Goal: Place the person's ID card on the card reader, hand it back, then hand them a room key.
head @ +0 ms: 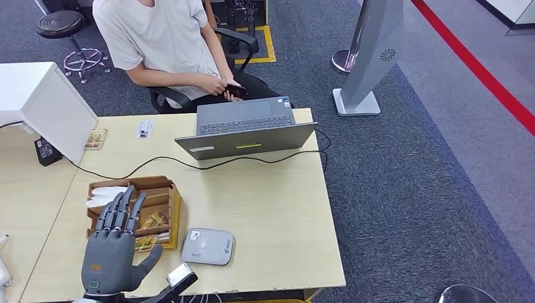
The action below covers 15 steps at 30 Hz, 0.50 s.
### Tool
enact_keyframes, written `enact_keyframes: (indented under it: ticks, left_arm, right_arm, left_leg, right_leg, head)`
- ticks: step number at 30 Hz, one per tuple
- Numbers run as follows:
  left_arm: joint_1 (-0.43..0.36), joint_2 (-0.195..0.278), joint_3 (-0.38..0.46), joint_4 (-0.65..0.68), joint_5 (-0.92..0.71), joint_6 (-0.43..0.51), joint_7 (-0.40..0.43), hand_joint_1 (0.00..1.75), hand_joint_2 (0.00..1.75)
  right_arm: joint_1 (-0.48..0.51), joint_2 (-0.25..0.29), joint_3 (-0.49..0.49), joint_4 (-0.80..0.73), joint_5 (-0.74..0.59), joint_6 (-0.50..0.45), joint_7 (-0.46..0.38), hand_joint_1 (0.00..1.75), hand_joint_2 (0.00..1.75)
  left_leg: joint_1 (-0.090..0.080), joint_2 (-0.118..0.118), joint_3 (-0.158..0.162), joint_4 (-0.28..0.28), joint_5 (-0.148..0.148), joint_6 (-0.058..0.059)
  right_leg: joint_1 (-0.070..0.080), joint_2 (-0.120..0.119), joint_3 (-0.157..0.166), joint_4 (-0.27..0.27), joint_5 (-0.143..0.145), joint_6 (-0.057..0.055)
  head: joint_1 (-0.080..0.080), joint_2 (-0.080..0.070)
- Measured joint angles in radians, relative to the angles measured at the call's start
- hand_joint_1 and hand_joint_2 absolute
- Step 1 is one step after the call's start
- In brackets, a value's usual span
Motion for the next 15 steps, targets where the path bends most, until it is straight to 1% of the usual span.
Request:
enact_keyframes:
  ticks: [3,6,15]
  left_arm:
    - [0.019,0.023,-0.001,0.015,0.042,-0.032,0.037,0.0,1.75]
    - [0.03,0.041,-0.002,0.031,0.057,-0.042,0.051,0.0,1.75]
    - [0.033,0.061,-0.01,0.057,0.062,-0.043,0.055,0.0,1.75]
  right_arm:
    - [0.0,0.0,-0.005,0.0,0.0,-0.002,-0.001,0.0,1.75]
    - [0.001,0.0,-0.009,0.0,0.001,-0.003,0.0,0.0,1.75]
    - [0.001,0.0,-0.011,0.0,0.001,-0.003,0.0,0.0,1.75]
  left_leg:
    - [0.0,0.0,0.0,0.0,0.0,0.0]
    - [0.0,0.0,0.0,0.0,0.0,0.0]
    - [0.0,-0.001,0.0,0.0,0.0,0.0]
  right_leg:
    - [0.0,-0.001,0.0,0.0,0.0,0.0]
    - [0.0,-0.001,0.0,0.0,0.0,0.0]
    - [0.0,-0.001,0.001,0.0,0.0,0.0]
  head:
    - [0.0,0.0]
    - [0.0,0.0]
    - [0.0,0.0]
